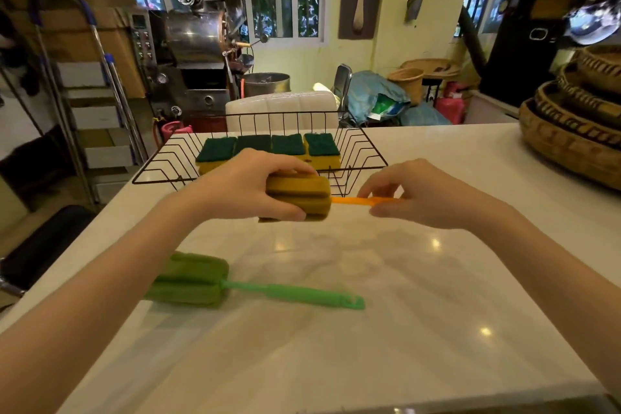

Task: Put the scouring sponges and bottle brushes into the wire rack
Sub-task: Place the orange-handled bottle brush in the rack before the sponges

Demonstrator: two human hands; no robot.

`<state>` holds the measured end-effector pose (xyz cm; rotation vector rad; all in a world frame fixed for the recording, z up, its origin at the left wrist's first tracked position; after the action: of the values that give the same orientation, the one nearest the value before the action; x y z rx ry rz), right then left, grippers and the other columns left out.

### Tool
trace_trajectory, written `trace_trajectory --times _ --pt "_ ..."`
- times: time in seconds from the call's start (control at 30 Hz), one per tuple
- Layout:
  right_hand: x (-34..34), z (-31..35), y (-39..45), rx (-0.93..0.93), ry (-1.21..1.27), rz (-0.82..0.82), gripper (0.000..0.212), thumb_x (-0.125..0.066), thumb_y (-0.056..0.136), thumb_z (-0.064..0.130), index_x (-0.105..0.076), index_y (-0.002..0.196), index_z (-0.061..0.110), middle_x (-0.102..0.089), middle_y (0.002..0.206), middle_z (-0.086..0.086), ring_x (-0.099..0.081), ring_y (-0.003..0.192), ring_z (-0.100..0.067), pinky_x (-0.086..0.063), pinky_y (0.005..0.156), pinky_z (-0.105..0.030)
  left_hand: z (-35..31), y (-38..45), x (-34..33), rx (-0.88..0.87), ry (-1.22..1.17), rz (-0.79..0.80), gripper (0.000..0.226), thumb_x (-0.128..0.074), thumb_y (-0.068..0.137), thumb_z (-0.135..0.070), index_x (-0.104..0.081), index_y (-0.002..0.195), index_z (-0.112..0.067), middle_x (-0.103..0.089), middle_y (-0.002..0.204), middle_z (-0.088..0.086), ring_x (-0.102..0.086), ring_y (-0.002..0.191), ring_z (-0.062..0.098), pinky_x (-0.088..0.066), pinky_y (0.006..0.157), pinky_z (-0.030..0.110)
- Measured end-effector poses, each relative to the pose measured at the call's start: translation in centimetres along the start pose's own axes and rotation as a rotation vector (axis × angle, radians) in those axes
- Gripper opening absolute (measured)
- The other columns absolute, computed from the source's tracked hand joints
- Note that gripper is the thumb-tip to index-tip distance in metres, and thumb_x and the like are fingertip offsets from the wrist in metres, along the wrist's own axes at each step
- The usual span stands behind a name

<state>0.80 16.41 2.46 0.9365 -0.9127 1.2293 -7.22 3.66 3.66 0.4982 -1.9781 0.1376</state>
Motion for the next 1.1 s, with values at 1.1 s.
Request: trace_trajectory --times 1.1 --pt "-8.4 3.8 20.4 0.184 -0.251 0.33 0.024 -0.054 0.087 0.009 -0.056 0.11 0.014 -0.06 0.11 -0.007 -0.05 0.089 -0.016 -0.043 0.078 -0.025 19.9 5.5 4.0 0.301 0.366 0.15 0.043 -0.067 0.075 -0.037 -0.053 0.115 -0.027 -0.053 0.11 -0.006 -0.045 0.097 0.008 -0.04 0.081 0.021"
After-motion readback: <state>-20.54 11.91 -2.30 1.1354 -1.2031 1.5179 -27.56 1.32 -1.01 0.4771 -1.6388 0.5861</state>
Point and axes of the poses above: each hand's wrist, its own y-axis towards the middle knuckle, its own x-axis out of the back of the hand, z = x × y, the point moved 9 cm from there along y, towards the middle knuckle
